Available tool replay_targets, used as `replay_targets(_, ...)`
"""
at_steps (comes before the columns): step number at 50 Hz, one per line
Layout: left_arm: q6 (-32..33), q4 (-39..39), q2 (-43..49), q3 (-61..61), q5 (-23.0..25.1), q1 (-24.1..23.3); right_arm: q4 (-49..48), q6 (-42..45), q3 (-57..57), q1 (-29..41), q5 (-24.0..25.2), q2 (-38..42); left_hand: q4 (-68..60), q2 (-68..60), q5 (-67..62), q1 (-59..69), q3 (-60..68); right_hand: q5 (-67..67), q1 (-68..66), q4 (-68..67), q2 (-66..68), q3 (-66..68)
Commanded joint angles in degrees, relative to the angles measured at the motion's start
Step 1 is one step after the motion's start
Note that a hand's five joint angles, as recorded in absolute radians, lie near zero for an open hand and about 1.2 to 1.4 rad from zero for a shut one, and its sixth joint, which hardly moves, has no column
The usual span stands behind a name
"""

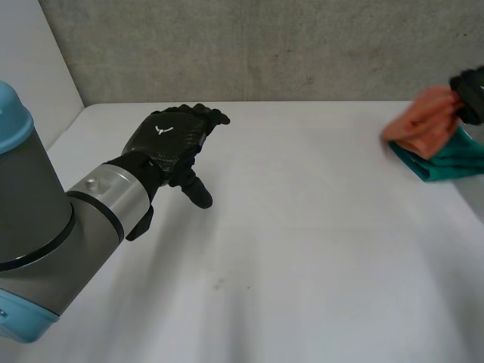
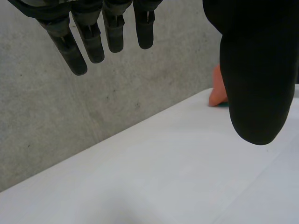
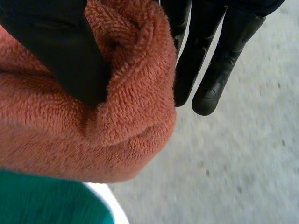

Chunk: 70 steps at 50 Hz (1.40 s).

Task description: Fold the laundry.

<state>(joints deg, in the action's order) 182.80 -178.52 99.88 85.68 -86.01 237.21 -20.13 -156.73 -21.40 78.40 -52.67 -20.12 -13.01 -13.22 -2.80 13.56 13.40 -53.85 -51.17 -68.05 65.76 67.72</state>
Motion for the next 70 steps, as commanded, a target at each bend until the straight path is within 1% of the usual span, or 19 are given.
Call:
replay_targets(1,0.1,0.19,1.19,0.45,-0.21,0.09,-0.79,-0.33,11.72,-5.18,4.16,12.02,0.95,1.15,0.73,-1.5,-1.34,-16.15,-28.83,-11.95,14.24,12.28)
replay_targets(13,0.19,0.27,1.37,0.45,-1.53,0.09,-4.22,-0.24,10.85,-6.5,4.86,14.41,0.94,1.15,0.73,-1.5,-1.34,-16.15,-28.83,-11.95,14.24,12.28)
replay_targets(14,0.19,0.27,1.37,0.45,-1.53,0.09,-4.13,-0.24,10.33,-6.15,4.86,14.32,0.95,1.15,0.73,-1.5,-1.34,-7.72,-20.4,-3.52,5.81,3.84)
replay_targets(18,0.28,0.27,1.28,0.36,-1.62,0.09,-2.9,0.64,7.43,-5.01,4.68,13.27,0.95,1.15,0.73,-1.5,-1.34,8.82,-3.86,13.02,-10.72,-12.69)
replay_targets(26,0.28,0.36,1.1,0.54,-1.53,0.09,0.62,5.55,-3.11,-6.41,4.95,4.48,0.78,0.98,0.57,-1.33,-1.17,10.01,-2.67,14.21,-11.92,-13.88)
replay_targets(28,0.28,0.36,1.19,0.54,-1.53,0.0,0.97,7.05,-4.87,-6.94,4.6,3.51,0.95,1.15,0.73,-1.5,-1.34,25.06,12.39,29.26,-26.97,-28.94)
replay_targets(29,0.28,0.36,1.19,0.45,-1.53,0.0,1.06,8.45,-6.27,-7.29,4.07,2.46,0.95,1.15,0.73,-1.5,-1.34,53.85,41.17,58.05,-55.76,-57.72)
replay_targets(32,0.28,0.36,1.1,0.27,-1.53,0.0,1.85,10.47,-7.52,-7.9,3.19,0.88,0.95,1.15,0.73,-1.5,-1.34,53.85,41.17,58.05,-55.76,-57.72)
replay_targets(36,0.28,0.36,0.49,-0.25,-1.44,-0.08,3.17,15.92,-7.52,-10.54,-0.84,-1.06,1.11,1.32,0.9,-1.67,-1.51,53.85,41.17,58.05,-55.76,-57.72)
replay_targets(40,0.28,0.28,0.14,-0.69,-1.35,-0.08,3.17,27.07,-5.15,-12.13,-11.38,-2.73,1.11,1.32,0.9,-1.67,-1.51,53.85,41.17,58.05,-55.76,-57.72)
replay_targets(41,0.28,0.27,-0.04,-0.87,-1.35,-0.08,2.82,32.75,-3.93,-12.04,-16.19,-3.43,1.11,1.32,0.9,-1.67,-1.51,53.85,41.17,58.05,-55.76,-57.72)
replay_targets(45,0.28,0.27,-0.92,-1.22,-1.26,-0.08,2.99,43.76,-1.9,-11.78,-25.34,-6.67,1.11,1.32,0.9,-1.67,-1.51,53.85,41.17,58.05,-55.76,-57.72)
replay_targets(47,0.19,0.27,-1.09,-1.31,-1.26,0.0,2.99,44.23,-1.89,-11.69,-26.86,-8.61,1.11,1.32,0.9,-1.67,-1.51,53.85,41.17,58.05,-55.76,-57.72)
replay_targets(51,0.1,0.27,-1.44,-1.31,-1.26,0.0,3.52,38.36,-3.03,-8.89,-27.57,-14.85,1.11,1.32,0.9,-1.67,-1.51,53.85,41.17,58.05,-55.76,-57.72)
replay_targets(59,0.01,-0.08,-3.64,-1.22,-1.18,0.62,10.54,10.86,-12.96,2.89,-26.78,-31.28,1.28,1.49,1.07,-1.84,-1.68,53.85,41.17,58.05,-55.76,-57.72)
replay_targets(60,0.01,-0.16,-3.9,-1.22,-1.26,0.71,12.81,4.92,-15.75,4.99,-26.26,-33.99,1.28,1.49,1.07,-1.84,-1.68,53.85,41.17,58.05,-55.76,-57.72)
replay_targets(64,0.01,-0.34,-4.43,-1.22,-1.35,0.97,18.01,-7.75,-24.18,11.75,-22.58,-39.45,1.78,1.99,1.57,-2.34,-2.18,53.85,41.17,58.05,-55.76,-57.72)
replay_targets(67,0.01,-0.34,-4.52,-1.13,-1.35,1.94,19.42,-13.05,-32.44,17.55,-21.86,-43.4,1.79,1.99,1.57,-2.34,-2.18,53.85,41.17,58.05,-55.76,-57.72)
replay_targets(70,0.01,-0.34,-4.61,-0.87,-1.35,3.34,19.78,-13.78,-39.66,21.26,-22.21,-47.54,1.95,2.16,1.74,-2.51,-2.35,53.85,41.17,58.05,-55.76,-57.72)
